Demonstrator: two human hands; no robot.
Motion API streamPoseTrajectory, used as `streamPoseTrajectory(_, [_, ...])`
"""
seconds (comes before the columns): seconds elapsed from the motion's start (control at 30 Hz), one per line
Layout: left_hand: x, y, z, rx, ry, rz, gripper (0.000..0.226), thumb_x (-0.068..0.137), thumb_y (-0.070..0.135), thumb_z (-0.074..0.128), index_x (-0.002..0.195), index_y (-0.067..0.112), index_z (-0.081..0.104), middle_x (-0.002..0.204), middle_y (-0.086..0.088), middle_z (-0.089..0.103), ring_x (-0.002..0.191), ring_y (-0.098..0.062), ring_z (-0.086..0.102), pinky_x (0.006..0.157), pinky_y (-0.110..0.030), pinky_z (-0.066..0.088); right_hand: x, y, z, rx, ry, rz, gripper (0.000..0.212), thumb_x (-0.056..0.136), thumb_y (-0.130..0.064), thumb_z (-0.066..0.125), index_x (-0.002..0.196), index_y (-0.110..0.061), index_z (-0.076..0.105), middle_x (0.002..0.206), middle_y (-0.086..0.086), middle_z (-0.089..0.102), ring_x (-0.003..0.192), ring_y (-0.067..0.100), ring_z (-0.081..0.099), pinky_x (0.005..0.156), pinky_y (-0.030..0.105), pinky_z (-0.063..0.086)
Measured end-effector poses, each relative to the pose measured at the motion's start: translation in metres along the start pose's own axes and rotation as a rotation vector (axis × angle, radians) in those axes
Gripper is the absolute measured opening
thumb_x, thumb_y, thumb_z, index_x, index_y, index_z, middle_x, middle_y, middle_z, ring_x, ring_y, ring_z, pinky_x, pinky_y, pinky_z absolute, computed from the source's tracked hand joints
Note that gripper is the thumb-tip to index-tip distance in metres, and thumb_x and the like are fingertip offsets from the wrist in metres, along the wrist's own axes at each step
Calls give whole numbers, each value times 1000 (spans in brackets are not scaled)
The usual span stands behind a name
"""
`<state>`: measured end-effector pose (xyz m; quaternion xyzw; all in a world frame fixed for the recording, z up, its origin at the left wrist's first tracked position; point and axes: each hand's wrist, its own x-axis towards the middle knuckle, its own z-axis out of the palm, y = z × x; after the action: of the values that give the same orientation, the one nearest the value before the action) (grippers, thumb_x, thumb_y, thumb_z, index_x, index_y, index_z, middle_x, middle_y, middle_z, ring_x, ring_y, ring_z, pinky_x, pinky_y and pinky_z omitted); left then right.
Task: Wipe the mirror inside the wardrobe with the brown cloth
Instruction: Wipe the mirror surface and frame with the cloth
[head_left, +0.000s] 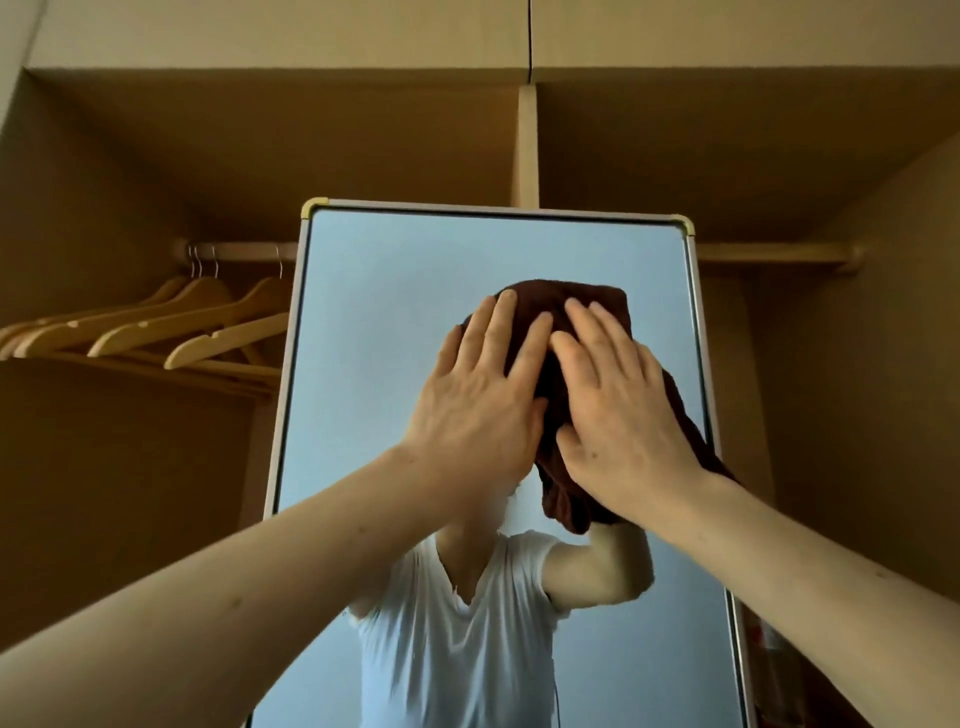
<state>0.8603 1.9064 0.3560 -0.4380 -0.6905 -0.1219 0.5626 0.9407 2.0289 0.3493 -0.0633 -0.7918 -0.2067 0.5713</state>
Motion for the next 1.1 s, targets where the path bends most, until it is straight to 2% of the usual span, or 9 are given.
streamPoseTrajectory(0.13, [33,-17,-12,23,13,-28,64,98,37,28,153,18,0,159,-16,-4,146,-31,-2,117,-40,4,40,4,-16,2,-28,-20,71,87,-14,54,148,-12,18,159,7,5,146,24,-1,117,44,8])
streamPoseTrajectory(0.2, [55,-28,-23,36,13,-66,65,99,36,33,153,18,2,159,-15,-4,146,-30,-1,116,-39,6,70,3,-25,23,-34,-18,70,88,-13,51,148,-15,15,159,4,1,145,22,-3,117,43,7])
streamPoseTrajectory(0.37, [71,-39,-38,-43,-46,-132,63,99,34,32,153,20,1,160,-13,-7,147,-27,-6,117,-39,5,95,-5,-27,43,14,5,69,87,-12,55,146,-18,21,158,3,8,145,21,1,116,43,9])
streamPoseTrajectory(0.57, [12,-37,-18,-88,5,-133,65,100,32,33,153,16,-2,159,-13,-7,147,-29,-5,117,-41,9,53,-26,-8,71,33,-82,70,82,-13,57,145,-16,26,158,3,10,146,20,1,117,43,7])
streamPoseTrajectory(0.73, [-36,-38,5,-68,94,-173,62,95,35,36,149,8,22,153,-24,23,141,-40,25,109,-45,30,28,-34,15,81,82,-232,60,73,-21,63,131,-14,48,150,8,35,141,27,24,111,48,22])
streamPoseTrajectory(0.8, [-29,-40,3,-98,87,-195,64,95,39,28,150,8,20,155,-23,20,142,-40,22,111,-45,27,38,-29,15,49,72,-279,57,75,-29,58,130,-18,49,149,7,36,140,26,26,111,48,27])
streamPoseTrajectory(0.9, [-6,-54,-5,-147,106,-237,63,98,36,30,152,13,9,159,-14,7,146,-31,9,117,-43,19,75,-28,7,41,45,-326,58,77,-30,56,133,-21,45,151,4,32,142,23,21,113,45,22])
streamPoseTrajectory(1.0, [20,-73,-18,-187,179,-258,61,97,29,40,150,13,16,156,-12,14,143,-28,15,117,-42,21,112,-32,4,90,43,-322,60,78,-27,59,136,-23,42,152,0,28,143,19,16,115,41,17])
streamPoseTrajectory(1.1, [30,-82,-23,-154,136,-262,61,99,29,38,152,13,13,158,-14,10,145,-30,10,118,-42,18,120,-30,10,146,143,-305,56,78,-25,59,132,-19,47,149,2,35,140,22,24,114,41,22])
